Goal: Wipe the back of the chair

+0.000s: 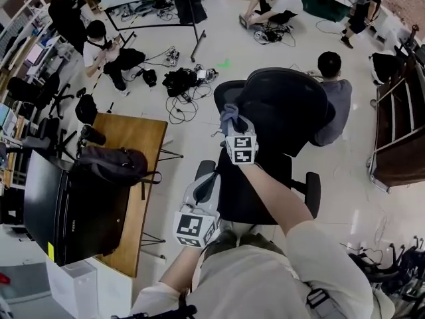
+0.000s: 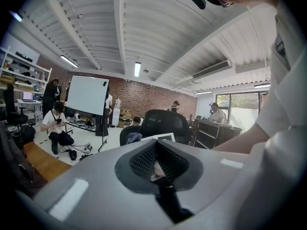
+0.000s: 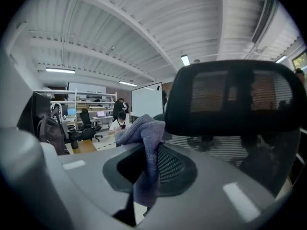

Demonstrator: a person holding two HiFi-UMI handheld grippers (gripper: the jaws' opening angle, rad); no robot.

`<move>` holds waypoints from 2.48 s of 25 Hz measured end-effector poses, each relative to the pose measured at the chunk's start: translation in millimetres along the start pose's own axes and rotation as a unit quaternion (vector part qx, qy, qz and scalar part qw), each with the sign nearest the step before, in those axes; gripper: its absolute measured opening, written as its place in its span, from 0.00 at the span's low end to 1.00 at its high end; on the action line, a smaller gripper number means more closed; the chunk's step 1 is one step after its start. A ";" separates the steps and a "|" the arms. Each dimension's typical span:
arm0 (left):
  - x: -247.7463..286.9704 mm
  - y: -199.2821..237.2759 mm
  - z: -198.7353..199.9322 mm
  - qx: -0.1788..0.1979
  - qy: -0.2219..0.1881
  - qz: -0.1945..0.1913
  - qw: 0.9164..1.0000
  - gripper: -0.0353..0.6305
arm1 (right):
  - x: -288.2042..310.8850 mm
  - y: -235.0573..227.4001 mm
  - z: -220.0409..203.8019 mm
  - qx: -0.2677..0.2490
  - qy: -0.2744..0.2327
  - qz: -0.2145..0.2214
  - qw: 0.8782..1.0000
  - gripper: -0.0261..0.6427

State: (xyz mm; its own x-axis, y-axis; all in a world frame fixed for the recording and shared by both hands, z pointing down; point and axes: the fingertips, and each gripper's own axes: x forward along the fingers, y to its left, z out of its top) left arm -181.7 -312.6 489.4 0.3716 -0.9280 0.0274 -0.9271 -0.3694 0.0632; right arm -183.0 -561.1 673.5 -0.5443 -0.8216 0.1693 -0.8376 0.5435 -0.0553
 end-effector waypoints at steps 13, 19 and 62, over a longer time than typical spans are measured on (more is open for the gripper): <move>2.3 16.3 -16.5 0.006 0.027 0.026 0.999 0.08 | 37.1 -96.0 -49.7 0.008 0.062 -0.080 0.995 0.11; 27.7 -15.7 -13.9 0.013 0.016 -0.036 0.999 0.08 | -76.0 -257.6 -77.8 0.024 0.073 -0.209 0.975 0.11; 126.3 -89.4 -51.1 0.006 0.054 -0.079 0.995 0.08 | -126.0 -408.5 -202.5 0.112 0.129 -0.268 0.948 0.11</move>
State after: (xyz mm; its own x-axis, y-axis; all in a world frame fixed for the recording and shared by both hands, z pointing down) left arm -49.4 -394.3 538.2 0.5151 -0.8480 0.1245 -0.8571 -0.5112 0.0642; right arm 237.1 -644.8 874.0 -0.0328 -0.8840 0.4664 -0.9953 -0.0137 -0.0958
